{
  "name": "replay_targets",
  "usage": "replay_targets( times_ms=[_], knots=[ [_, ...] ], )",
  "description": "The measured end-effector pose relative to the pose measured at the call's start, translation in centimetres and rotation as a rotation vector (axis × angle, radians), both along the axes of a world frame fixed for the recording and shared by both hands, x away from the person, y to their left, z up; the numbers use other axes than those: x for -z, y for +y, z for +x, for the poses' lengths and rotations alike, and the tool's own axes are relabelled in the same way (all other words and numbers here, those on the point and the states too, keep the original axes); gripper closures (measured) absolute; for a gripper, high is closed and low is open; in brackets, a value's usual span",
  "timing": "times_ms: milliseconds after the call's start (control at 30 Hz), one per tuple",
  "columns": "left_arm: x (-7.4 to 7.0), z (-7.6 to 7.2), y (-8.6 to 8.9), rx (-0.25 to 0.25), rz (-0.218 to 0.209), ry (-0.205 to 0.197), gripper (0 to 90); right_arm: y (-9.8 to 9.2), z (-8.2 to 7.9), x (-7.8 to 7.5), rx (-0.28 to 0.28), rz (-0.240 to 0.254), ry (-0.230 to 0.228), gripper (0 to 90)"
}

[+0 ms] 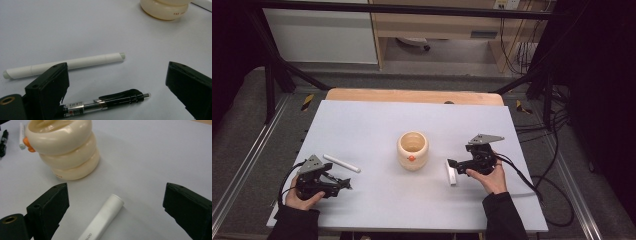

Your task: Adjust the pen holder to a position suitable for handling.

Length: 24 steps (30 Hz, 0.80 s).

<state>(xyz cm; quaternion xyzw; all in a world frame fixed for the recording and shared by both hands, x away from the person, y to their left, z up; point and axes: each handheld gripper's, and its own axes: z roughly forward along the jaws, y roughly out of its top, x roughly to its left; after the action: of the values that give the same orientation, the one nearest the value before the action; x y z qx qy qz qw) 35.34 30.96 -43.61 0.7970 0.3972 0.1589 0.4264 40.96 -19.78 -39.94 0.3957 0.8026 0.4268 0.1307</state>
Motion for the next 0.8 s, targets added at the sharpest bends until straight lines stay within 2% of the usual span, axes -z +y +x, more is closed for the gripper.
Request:
replay_targets(
  times_ms=[200,367,500,800],
  knots=[
    [0.1,0.0,-0.1,0.002,0.003,0.003,5.1,-1.1,0.3,1.3,0.031,-0.006,0.019,9.7],
    [0.1,0.1,-0.2,0.0,0.003,0.005,5.3,-1.6,0.6,2.1,0.036,-0.016,0.024,16.8],
    [0.1,0.1,-0.2,0.002,0.005,0.005,5.3,-1.5,0.8,2.4,0.037,-0.015,0.021,22.9],
    [0.1,0.1,-0.2,0.007,0.009,0.006,5.4,-1.3,1.2,2.7,0.051,-0.02,0.011,29.1]
  ],
)
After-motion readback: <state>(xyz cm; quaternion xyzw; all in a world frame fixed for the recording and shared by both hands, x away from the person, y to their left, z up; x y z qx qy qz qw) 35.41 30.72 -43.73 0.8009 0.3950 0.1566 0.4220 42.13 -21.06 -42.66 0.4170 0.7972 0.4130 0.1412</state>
